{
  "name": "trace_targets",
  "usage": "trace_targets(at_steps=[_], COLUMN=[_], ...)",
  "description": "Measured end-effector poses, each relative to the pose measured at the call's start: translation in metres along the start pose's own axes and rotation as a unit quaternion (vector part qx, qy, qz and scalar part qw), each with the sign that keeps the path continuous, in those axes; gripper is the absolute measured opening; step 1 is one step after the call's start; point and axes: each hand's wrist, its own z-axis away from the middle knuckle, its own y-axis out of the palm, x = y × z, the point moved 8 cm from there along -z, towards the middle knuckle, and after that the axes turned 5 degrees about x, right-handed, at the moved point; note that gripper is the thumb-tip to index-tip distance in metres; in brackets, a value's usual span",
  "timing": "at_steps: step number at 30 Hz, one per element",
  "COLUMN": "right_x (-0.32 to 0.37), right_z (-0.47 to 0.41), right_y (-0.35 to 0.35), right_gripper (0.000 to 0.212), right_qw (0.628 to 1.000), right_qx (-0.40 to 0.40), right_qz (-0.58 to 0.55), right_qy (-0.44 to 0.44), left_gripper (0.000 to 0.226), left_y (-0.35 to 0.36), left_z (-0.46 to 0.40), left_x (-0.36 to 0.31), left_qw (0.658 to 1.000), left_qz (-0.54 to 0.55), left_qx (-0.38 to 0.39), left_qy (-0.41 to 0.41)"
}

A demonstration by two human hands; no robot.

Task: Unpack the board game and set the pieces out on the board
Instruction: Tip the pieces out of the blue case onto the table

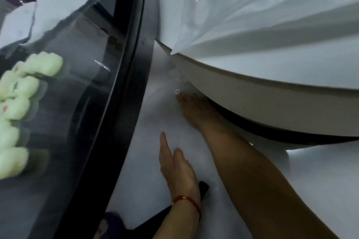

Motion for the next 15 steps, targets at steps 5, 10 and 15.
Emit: trace_targets(at_steps=[5,10,15], right_x=[0.027,0.031,0.000], right_z=[0.003,-0.004,0.019], right_y=[-0.008,-0.017,-0.004], right_gripper=[0.054,0.050,0.014], right_qw=[0.998,0.992,0.992], right_qx=[0.021,0.003,0.064], right_qz=[0.009,0.120,0.104], right_qy=[-0.065,-0.029,0.032], left_gripper=[0.057,0.058,0.058], left_y=[-0.004,-0.004,-0.003], left_z=[-0.005,-0.003,0.002], left_x=[0.005,0.006,0.009], left_qw=[0.999,0.998,0.998], left_qz=[-0.042,-0.062,-0.058], left_qx=[-0.009,-0.010,0.014], left_qy=[0.002,0.004,0.008])
